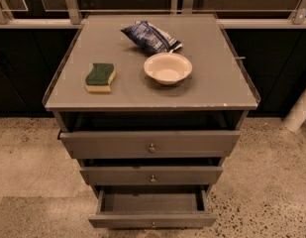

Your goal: Close bottom drawer

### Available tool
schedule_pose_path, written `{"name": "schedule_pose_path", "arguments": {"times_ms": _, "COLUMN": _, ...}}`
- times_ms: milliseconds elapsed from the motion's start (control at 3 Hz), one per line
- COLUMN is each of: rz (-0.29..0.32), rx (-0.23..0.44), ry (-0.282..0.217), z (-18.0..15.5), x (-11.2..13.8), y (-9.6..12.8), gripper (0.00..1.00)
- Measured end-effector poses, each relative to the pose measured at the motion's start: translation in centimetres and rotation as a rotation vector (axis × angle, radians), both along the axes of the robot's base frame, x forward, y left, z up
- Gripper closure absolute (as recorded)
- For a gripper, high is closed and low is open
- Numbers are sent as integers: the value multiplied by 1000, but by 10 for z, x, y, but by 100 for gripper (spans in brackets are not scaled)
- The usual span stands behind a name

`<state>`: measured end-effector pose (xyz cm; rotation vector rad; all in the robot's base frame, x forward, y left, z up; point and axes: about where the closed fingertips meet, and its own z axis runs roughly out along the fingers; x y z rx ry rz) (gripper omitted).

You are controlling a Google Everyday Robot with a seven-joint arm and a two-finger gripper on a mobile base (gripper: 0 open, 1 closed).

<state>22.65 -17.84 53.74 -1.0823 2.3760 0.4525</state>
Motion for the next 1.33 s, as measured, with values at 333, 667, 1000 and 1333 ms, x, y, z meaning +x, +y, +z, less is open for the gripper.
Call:
{"name": "schedule_pose_path", "arguments": {"times_ms": 333, "rz": -76, "rx": -1, "ry": 23, "z": -26, "x": 14, "y": -20, "gripper": 0}}
{"name": "schedule_pose_path", "arguments": {"times_ms": 667, "rz": -124, "rx": 43, "ry": 61, "z": -78, "x": 46, "y": -26, "gripper": 0}}
{"name": "schedule_pose_path", "arguments": {"times_ms": 1000, "rz": -148, "rx": 93, "ry": 74, "z": -120, "x": 77, "y": -22, "gripper": 0}}
{"name": "schedule_pose_path", "arguments": {"times_ms": 1333, "rz": -158, "rx": 126, "ry": 92, "z": -154, "x": 93, "y": -15, "gripper": 0}}
